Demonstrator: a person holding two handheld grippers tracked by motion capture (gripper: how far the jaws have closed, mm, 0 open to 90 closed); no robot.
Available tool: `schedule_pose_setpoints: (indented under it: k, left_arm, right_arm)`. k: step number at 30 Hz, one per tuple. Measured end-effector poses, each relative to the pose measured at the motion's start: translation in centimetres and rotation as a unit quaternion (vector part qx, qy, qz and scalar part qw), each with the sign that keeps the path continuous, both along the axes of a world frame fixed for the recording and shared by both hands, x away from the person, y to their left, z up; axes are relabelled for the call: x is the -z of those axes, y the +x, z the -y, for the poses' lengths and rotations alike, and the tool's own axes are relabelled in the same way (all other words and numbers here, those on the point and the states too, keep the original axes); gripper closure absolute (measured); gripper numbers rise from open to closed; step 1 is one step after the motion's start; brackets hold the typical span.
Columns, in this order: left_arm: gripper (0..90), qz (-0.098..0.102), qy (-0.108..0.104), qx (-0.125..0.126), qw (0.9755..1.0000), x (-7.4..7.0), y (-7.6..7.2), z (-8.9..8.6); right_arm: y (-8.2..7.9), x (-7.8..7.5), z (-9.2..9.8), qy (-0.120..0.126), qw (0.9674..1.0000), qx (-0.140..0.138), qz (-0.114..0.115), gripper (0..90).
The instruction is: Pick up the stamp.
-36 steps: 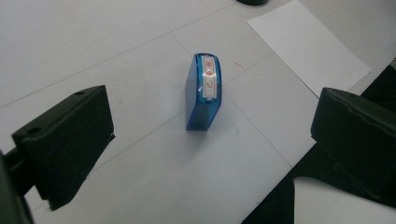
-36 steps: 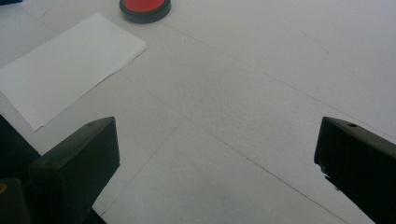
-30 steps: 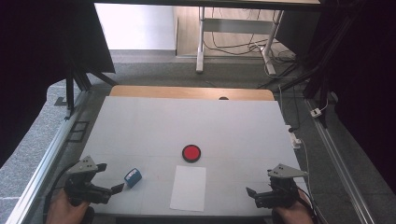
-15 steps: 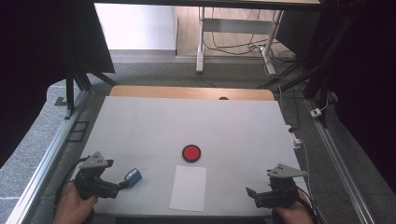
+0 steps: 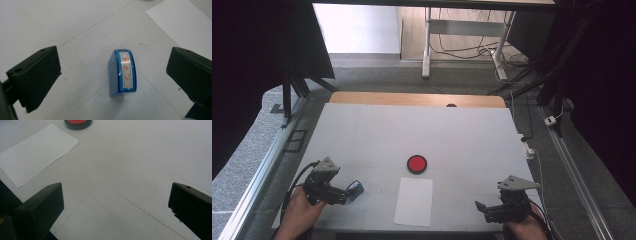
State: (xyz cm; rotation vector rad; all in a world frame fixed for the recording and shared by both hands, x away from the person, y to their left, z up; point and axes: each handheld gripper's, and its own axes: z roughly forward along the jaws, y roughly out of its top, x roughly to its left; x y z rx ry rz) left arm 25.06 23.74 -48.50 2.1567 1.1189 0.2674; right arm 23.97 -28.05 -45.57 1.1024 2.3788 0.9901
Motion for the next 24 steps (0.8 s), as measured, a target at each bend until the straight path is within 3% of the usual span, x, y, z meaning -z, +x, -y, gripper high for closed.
schedule_pose_setpoints:
  k: [8, 12, 16, 21, 24]
  left_arm:
    - [0.0, -0.015, 0.022, 0.004, 0.9996, 0.4, 0.8, 0.8]
    - [0.0, -0.028, 0.034, 0.022, 0.9988, 0.9, 1.0, 1.1]
    - [0.0, -0.037, 0.054, 0.039, 0.9971, 1.3, 1.1, 1.6]
    - [0.1, -0.038, 0.087, 0.041, 0.9946, 1.7, 1.0, 2.1]
    - [8.4, -0.036, 0.089, 0.040, 0.9946, 1.6, 0.9, 2.0]
  right_arm:
    - [0.0, 0.0, 0.0, -0.002, 1.0000, -0.001, -0.001, 0.7]
    - [0.0, 0.0, 0.0, -0.002, 1.0000, -0.001, -0.001, 0.7]
    - [0.0, 0.0, 0.0, -0.003, 1.0000, -0.002, -0.001, 0.7]
    - [0.0, 0.0, -0.1, -0.005, 1.0000, -0.002, -0.001, 0.7]
    - [0.0, 0.0, -0.1, -0.005, 1.0000, -0.002, -0.001, 0.7]
